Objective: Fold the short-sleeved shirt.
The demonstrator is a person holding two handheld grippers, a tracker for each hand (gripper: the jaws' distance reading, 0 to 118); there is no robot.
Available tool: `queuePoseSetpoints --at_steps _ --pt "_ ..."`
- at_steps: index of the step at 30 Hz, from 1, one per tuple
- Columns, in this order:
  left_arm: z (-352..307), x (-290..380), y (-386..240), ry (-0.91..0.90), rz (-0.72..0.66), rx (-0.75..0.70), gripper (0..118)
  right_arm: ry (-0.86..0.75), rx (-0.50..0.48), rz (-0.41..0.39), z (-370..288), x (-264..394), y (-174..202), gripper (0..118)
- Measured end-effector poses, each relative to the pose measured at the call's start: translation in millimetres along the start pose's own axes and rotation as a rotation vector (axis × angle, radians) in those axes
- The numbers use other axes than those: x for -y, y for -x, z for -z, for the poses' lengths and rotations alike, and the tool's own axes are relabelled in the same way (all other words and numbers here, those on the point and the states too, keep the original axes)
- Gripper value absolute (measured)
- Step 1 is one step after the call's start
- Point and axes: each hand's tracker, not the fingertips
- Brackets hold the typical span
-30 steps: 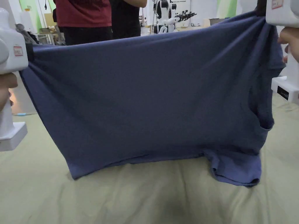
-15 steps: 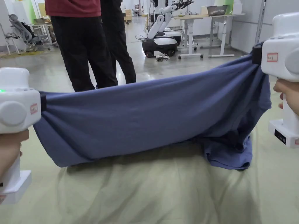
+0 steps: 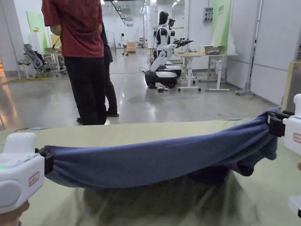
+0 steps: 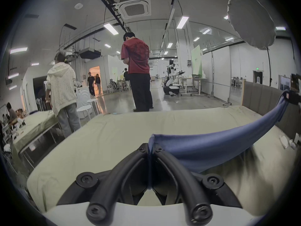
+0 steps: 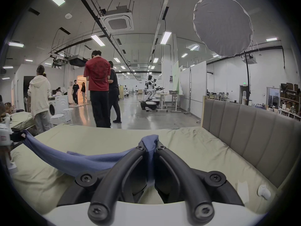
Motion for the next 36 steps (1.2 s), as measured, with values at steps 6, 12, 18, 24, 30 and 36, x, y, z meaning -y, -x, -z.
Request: queuePoseSetpoints --at_steps 6,12,18,24,30,36 --pt "-90 65 15 0.056 -0.039 0.054 3 0.045 -0.048 -0.041 -112 56 -9 8" --pt "-140 151 23 0.116 -0.039 0.092 3 0.150 -0.077 -0.064 -177 133 -16 8" --pt "-158 207 20 0.188 0.047 0.124 3 0.278 -0.050 -0.053 -201 199 -22 8" --pt "-146 227 19 0.253 0.026 0.136 3 0.429 -0.044 -0.096 -195 246 -27 8" --pt "-152 236 25 0.262 0.004 0.135 98 0.464 -0.026 -0.099 -198 264 -28 115" --pt "-194 210 54 0.218 -0.092 0.171 118 0.342 -0.058 -0.006 -245 235 -26 118"
